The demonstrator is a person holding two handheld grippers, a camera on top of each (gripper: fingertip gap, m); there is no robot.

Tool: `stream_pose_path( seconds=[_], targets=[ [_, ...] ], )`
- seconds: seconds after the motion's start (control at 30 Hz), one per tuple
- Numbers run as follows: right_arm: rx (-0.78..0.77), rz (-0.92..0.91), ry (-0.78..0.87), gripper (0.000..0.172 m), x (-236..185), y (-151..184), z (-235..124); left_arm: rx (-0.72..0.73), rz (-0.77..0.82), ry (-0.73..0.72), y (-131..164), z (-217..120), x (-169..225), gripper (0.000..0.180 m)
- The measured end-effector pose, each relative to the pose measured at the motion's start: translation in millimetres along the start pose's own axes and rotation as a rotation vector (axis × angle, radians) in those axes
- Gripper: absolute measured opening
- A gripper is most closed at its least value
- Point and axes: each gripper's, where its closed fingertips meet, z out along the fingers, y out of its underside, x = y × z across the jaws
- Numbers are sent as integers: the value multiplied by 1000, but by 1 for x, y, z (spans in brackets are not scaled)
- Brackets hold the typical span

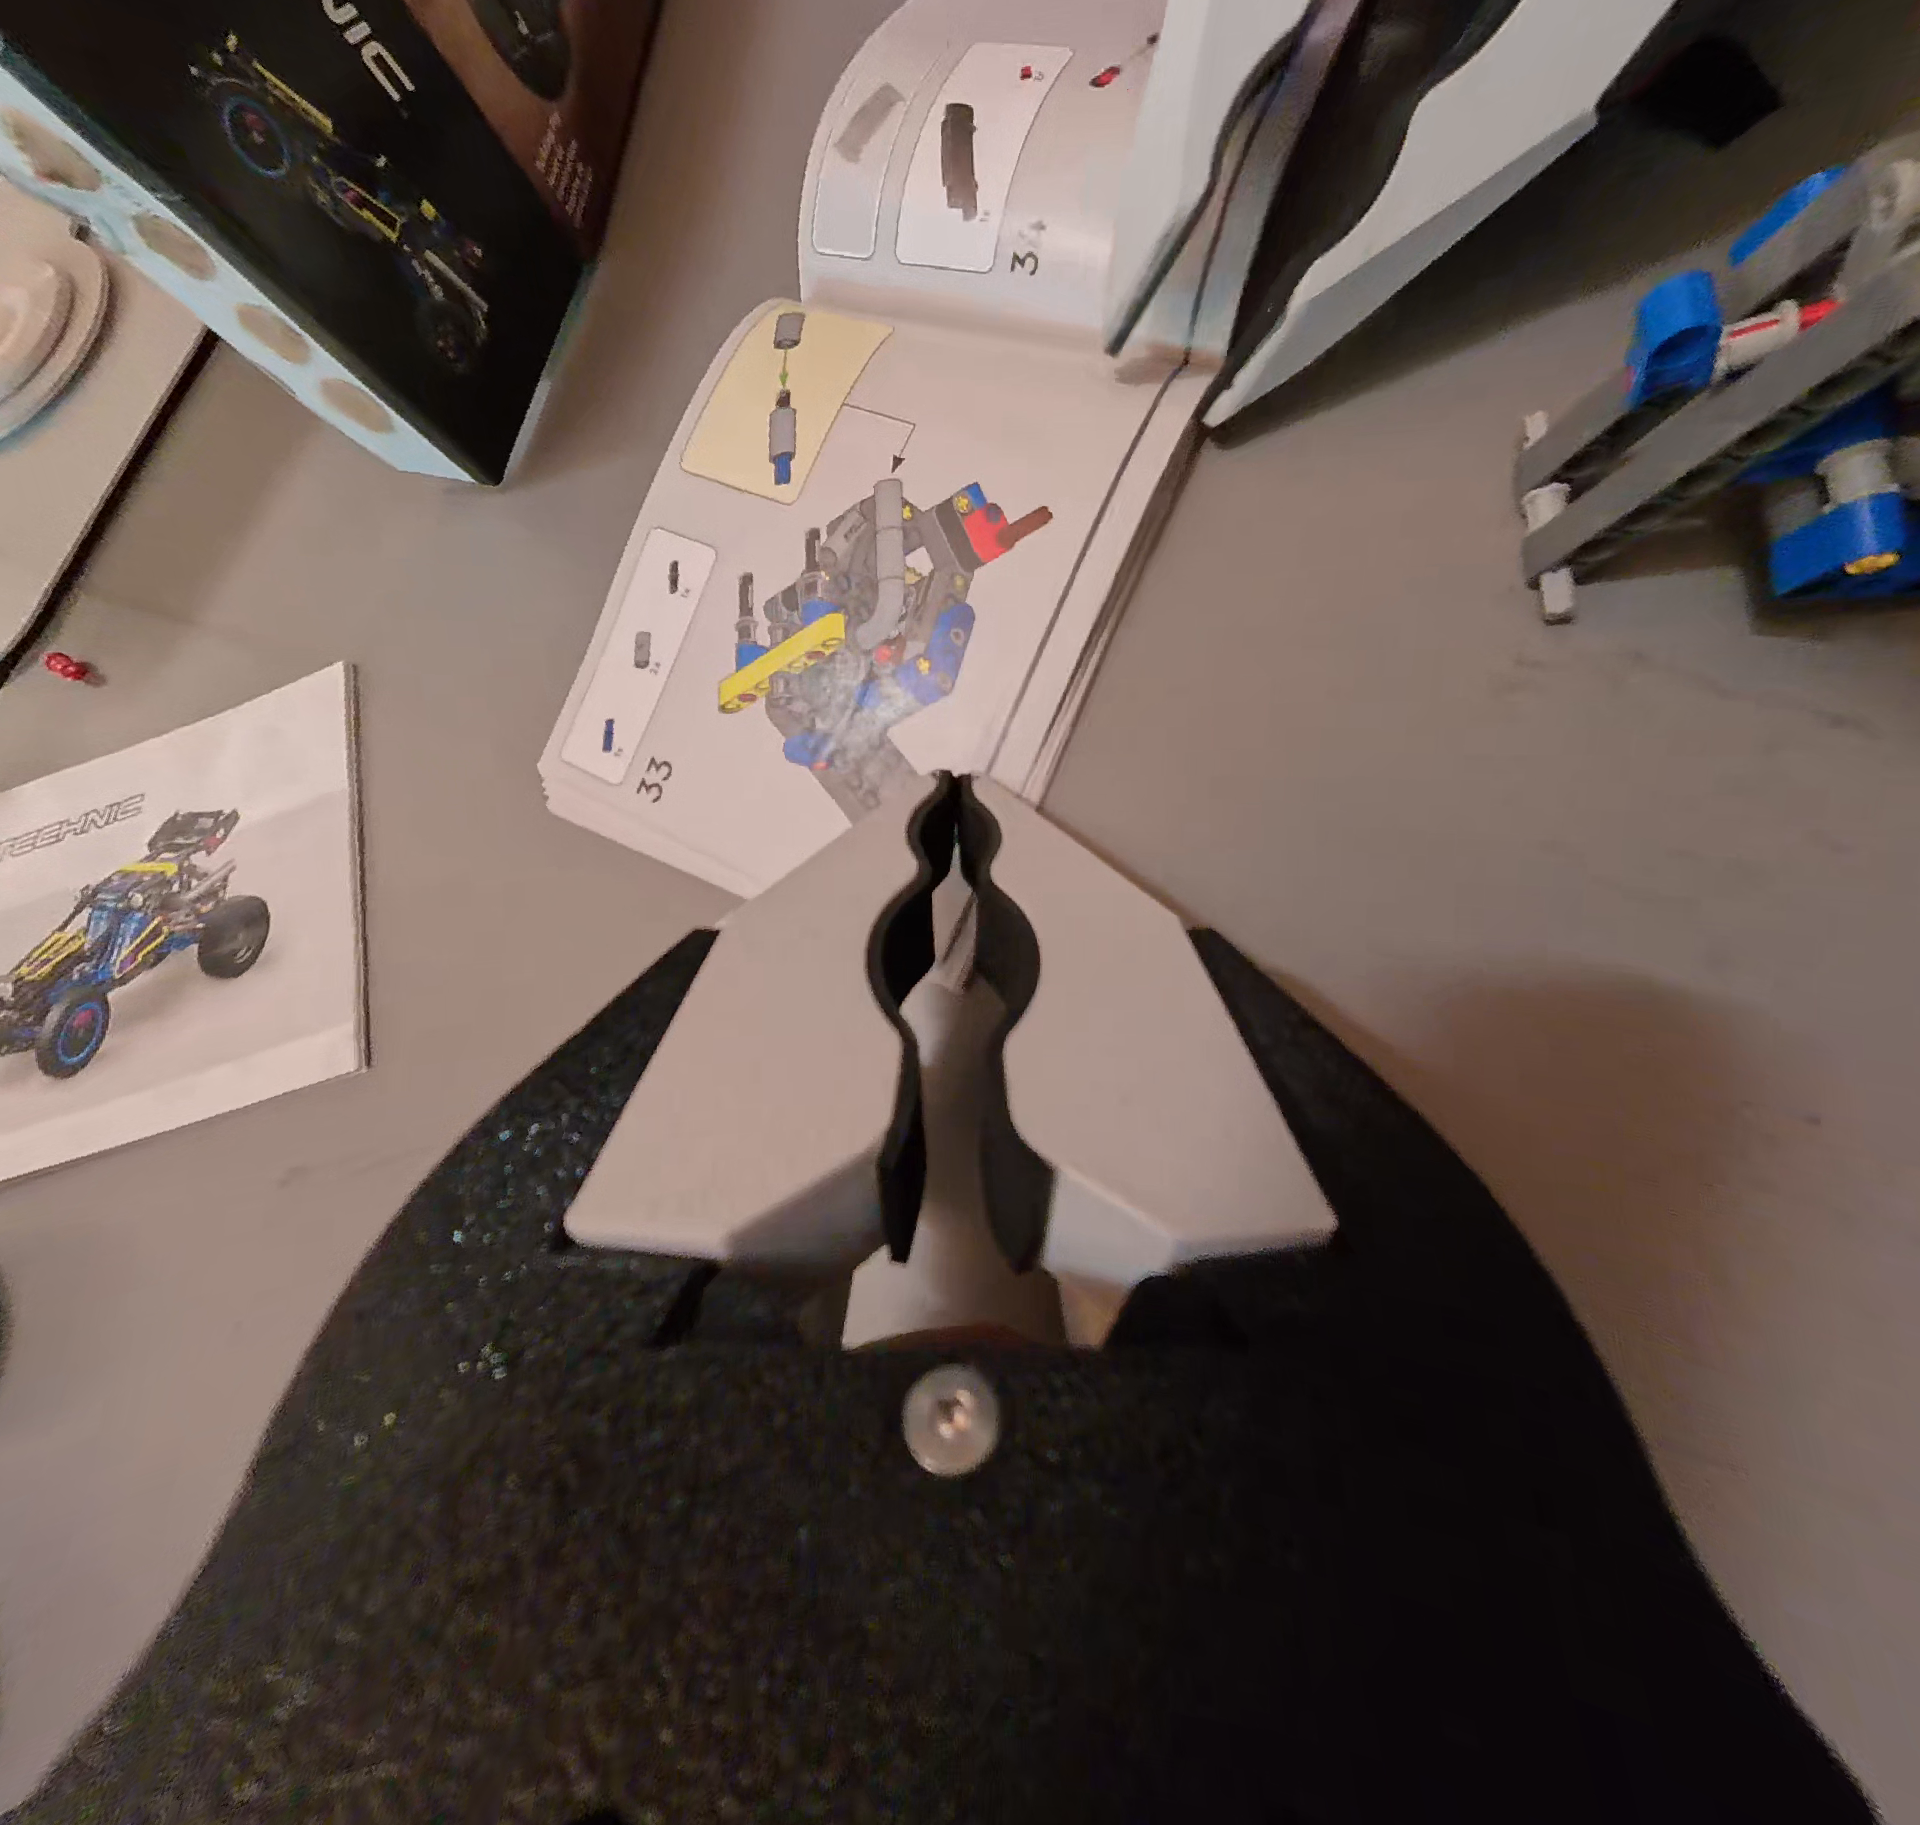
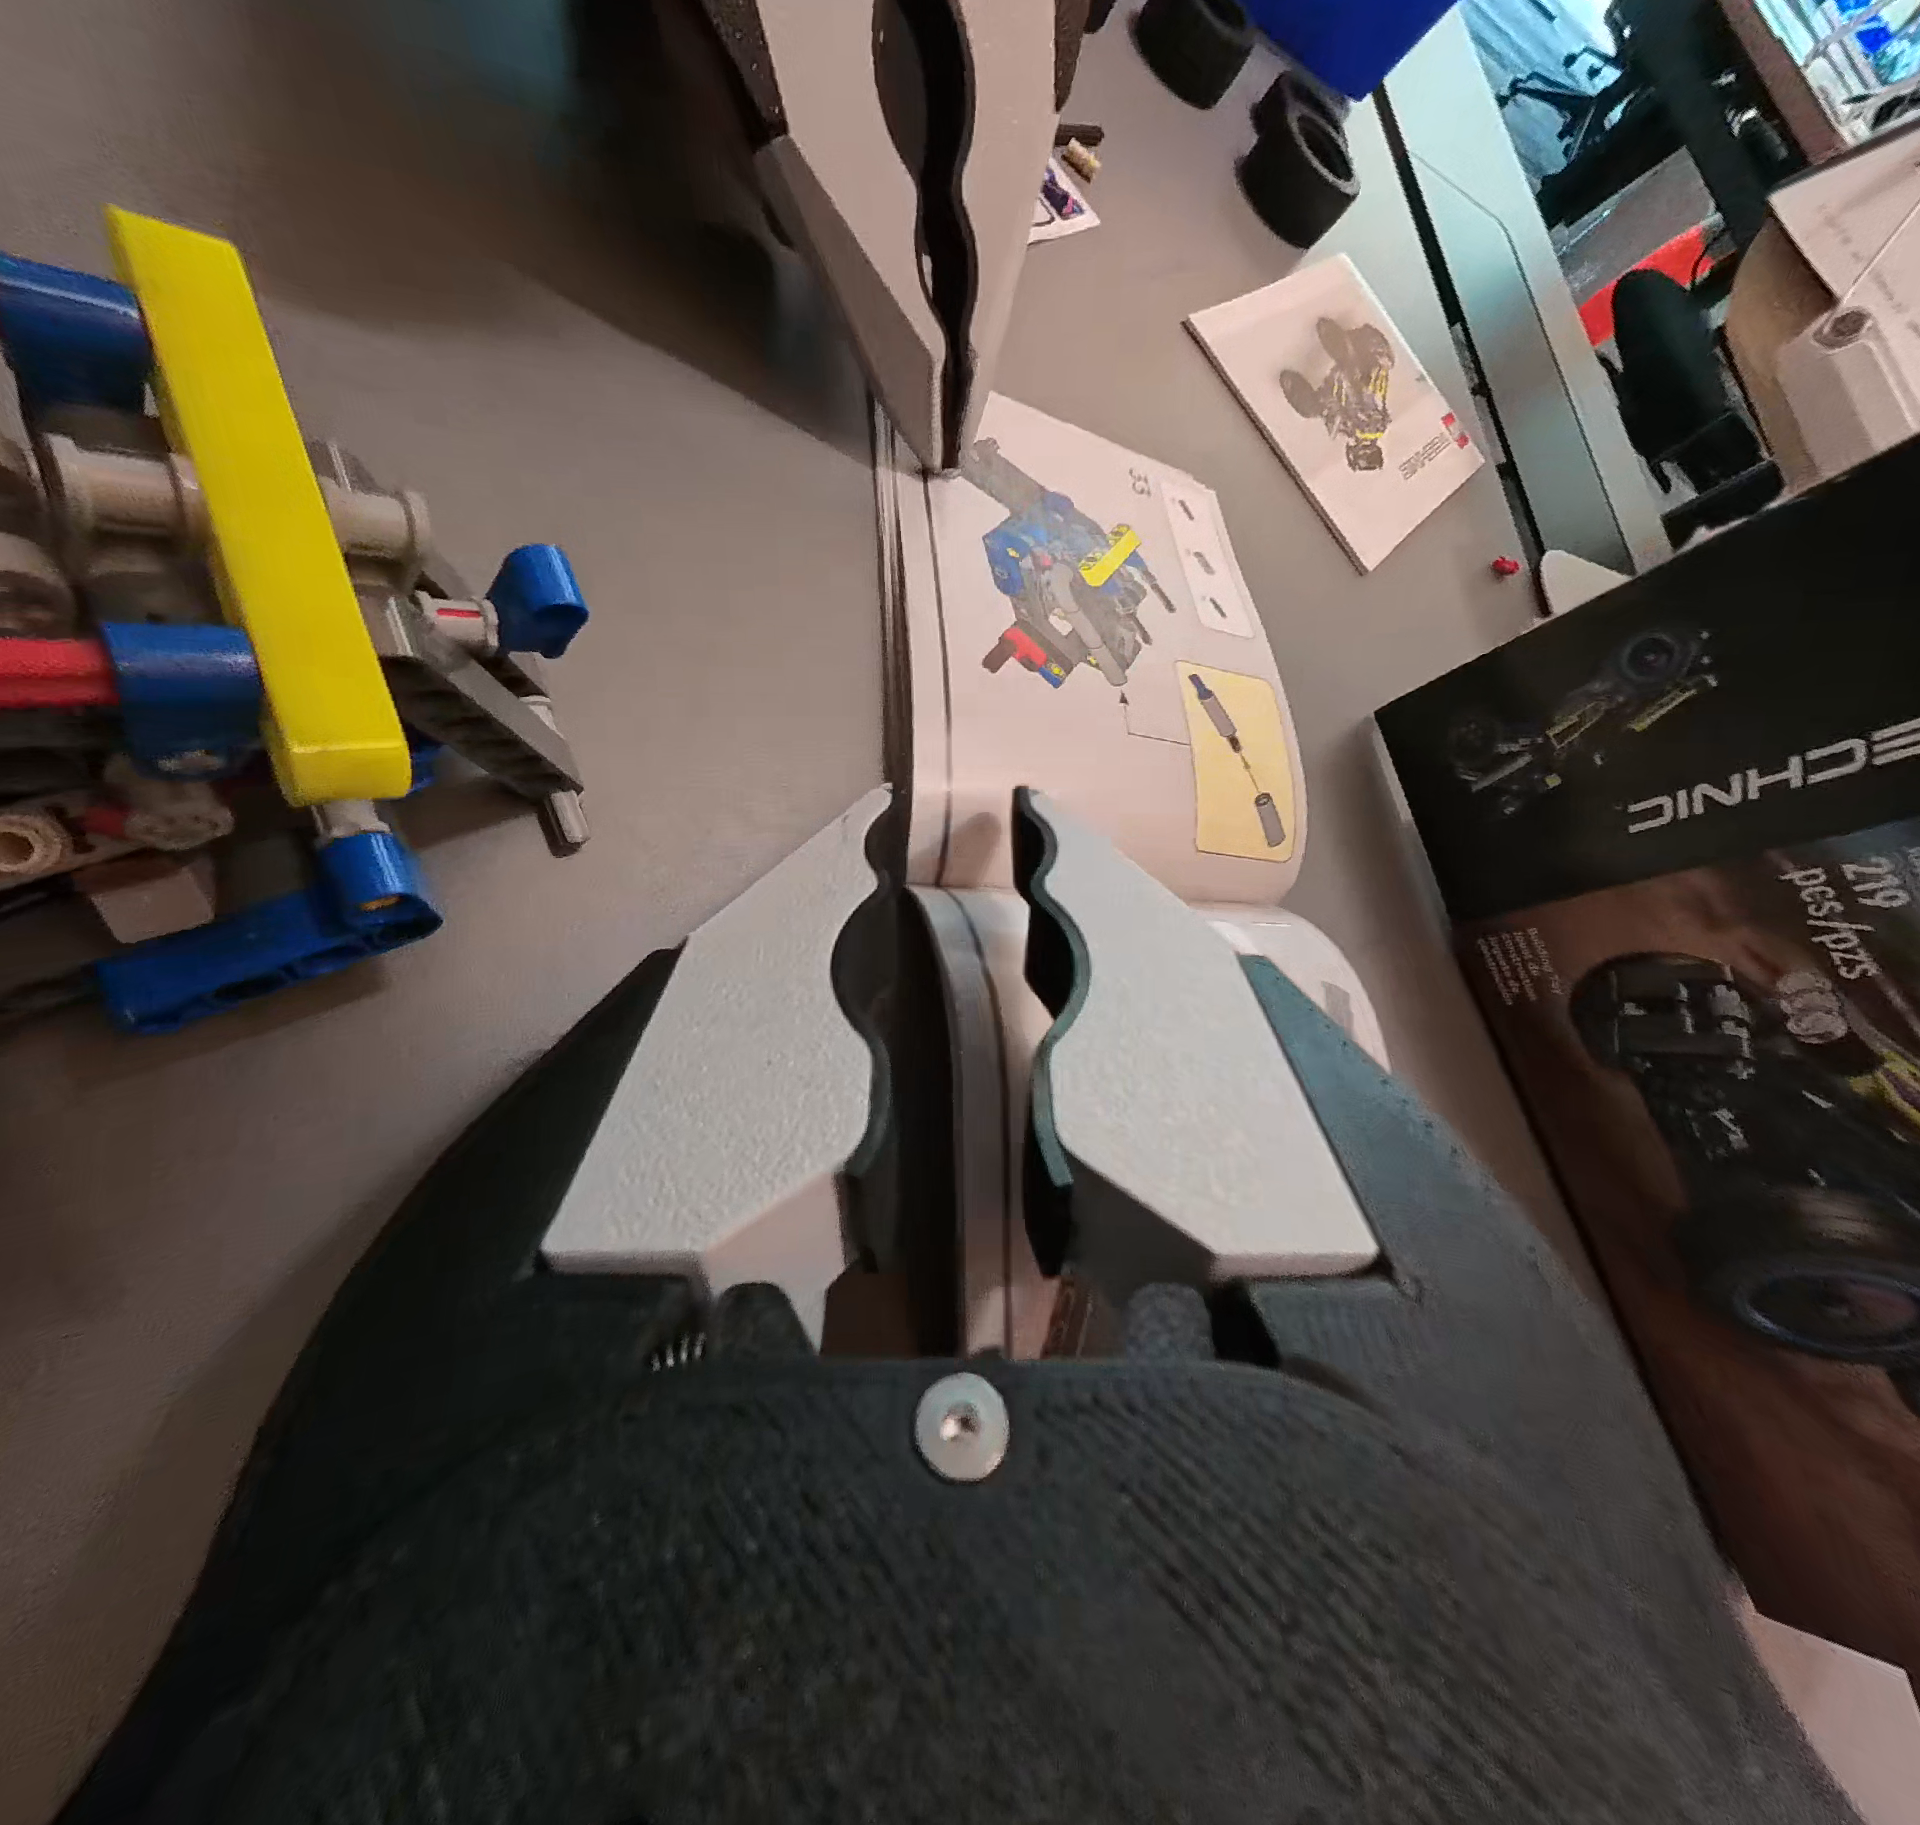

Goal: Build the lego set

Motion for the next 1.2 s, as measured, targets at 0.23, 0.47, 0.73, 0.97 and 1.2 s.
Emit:
stream_pose_path(
  seconds=[0.23,0.47,0.73,0.97,1.2],
  targets=[
    [-33,-36,-3,0,-5,4,1,31,-2,-10,-5,-2,-2,0],
    [36,-44,77,0,6,-11,-6,50,33,-47,-12,-5,-4,0],
    [-206,3,254,0,43,36,-11,7,8,-70,-7,-13,-13,3],
    [-228,-15,202,0,38,43,-5,-74,55,-75,-2,7,-6,0],
    [-221,-71,214,0,36,42,-5,-61,78,-91,-10,13,-6,0]
  ],
)
